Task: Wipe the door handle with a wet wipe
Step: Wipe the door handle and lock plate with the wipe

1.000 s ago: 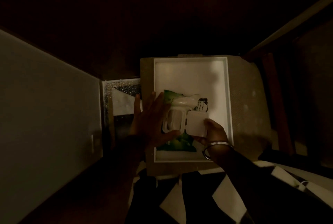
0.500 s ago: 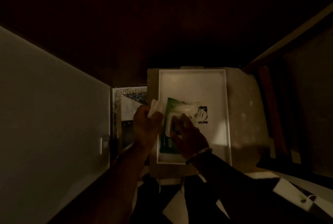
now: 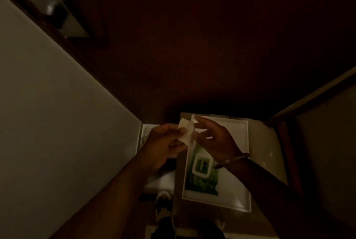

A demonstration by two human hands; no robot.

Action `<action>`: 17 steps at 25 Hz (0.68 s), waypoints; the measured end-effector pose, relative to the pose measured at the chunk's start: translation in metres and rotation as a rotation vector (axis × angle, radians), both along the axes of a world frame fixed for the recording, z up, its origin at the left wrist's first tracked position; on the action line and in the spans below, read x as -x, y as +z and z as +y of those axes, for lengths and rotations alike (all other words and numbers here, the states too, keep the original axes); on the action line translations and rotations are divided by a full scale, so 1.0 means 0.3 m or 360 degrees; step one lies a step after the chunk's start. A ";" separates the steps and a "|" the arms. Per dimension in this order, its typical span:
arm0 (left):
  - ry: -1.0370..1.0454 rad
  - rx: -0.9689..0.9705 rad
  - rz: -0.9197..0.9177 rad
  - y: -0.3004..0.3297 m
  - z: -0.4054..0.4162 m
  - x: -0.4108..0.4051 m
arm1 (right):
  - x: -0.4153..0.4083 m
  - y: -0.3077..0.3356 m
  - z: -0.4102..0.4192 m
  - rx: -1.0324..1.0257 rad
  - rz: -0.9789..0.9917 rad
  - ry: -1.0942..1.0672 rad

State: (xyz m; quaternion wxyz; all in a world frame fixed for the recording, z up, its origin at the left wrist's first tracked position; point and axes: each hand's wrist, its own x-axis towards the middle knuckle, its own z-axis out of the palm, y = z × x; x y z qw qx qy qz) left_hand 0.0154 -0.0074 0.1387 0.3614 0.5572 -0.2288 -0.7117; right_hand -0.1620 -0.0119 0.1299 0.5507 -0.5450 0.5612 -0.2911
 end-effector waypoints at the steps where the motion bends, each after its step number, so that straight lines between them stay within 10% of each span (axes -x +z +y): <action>1: 0.0001 0.0051 0.0028 0.102 -0.004 0.002 | 0.005 0.105 -0.012 0.0146 -0.0086 0.0083; 17: 0.0623 0.0552 0.0065 1.112 -0.101 -0.263 | -0.300 1.070 -0.190 0.2326 0.0739 0.0053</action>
